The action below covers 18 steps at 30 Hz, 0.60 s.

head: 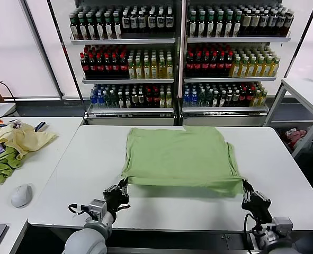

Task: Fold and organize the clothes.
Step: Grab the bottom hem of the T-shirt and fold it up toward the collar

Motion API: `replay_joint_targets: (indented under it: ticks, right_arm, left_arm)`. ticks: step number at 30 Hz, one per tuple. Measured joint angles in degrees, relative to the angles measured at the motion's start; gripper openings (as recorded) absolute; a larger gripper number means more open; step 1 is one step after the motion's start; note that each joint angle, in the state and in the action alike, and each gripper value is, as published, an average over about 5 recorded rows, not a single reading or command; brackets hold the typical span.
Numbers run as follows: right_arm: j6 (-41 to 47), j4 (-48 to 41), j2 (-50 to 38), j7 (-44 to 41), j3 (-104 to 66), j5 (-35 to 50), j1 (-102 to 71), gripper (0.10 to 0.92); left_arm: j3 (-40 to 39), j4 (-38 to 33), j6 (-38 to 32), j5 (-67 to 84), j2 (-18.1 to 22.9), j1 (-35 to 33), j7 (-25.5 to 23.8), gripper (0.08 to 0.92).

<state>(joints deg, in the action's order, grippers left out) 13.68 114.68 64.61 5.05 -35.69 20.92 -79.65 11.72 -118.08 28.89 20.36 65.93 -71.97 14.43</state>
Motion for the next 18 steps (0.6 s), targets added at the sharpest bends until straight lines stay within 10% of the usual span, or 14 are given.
replay_joint_targets:
  ticks: [18]
  right_arm:
    - [-0.54,-13.28,0.12,-0.48,7.32,-4.84,14.29,0.118]
  left_arm:
    - [-5.93,12.47,0.54,-4.09,1.35,12.69,-0.49,0.106]
